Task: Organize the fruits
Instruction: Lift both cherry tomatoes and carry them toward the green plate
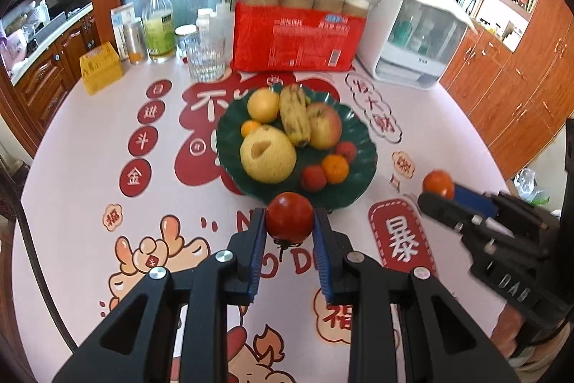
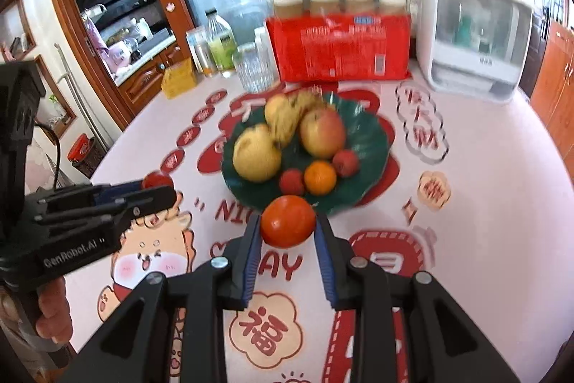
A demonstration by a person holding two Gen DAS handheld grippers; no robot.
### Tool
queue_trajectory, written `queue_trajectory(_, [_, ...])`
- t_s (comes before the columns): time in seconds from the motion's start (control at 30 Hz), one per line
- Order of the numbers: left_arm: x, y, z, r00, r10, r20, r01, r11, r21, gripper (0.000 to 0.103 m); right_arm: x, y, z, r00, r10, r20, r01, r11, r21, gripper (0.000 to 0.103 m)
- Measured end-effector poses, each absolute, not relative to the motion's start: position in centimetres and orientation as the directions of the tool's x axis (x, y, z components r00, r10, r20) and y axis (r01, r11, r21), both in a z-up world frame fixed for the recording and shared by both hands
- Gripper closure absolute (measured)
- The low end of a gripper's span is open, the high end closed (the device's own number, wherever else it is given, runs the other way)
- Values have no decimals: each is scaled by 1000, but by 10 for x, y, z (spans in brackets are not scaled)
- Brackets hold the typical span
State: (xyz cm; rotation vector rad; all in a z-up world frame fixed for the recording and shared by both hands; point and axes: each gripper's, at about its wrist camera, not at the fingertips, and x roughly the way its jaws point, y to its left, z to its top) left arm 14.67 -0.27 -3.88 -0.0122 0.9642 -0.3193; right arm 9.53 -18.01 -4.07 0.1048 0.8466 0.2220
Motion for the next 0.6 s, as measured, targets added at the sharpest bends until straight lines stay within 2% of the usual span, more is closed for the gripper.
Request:
queue_trajectory(0.3, [147,-13,20,589,-261,-765,240,960,-143,79,117,-211,46,668,284,-687,-222,958,181,73])
queue_trajectory(0.6, [162,-37,45,604,-234,-762,219,968,-123,79,153,-229,106,683,284,-674,-275,954,123,73])
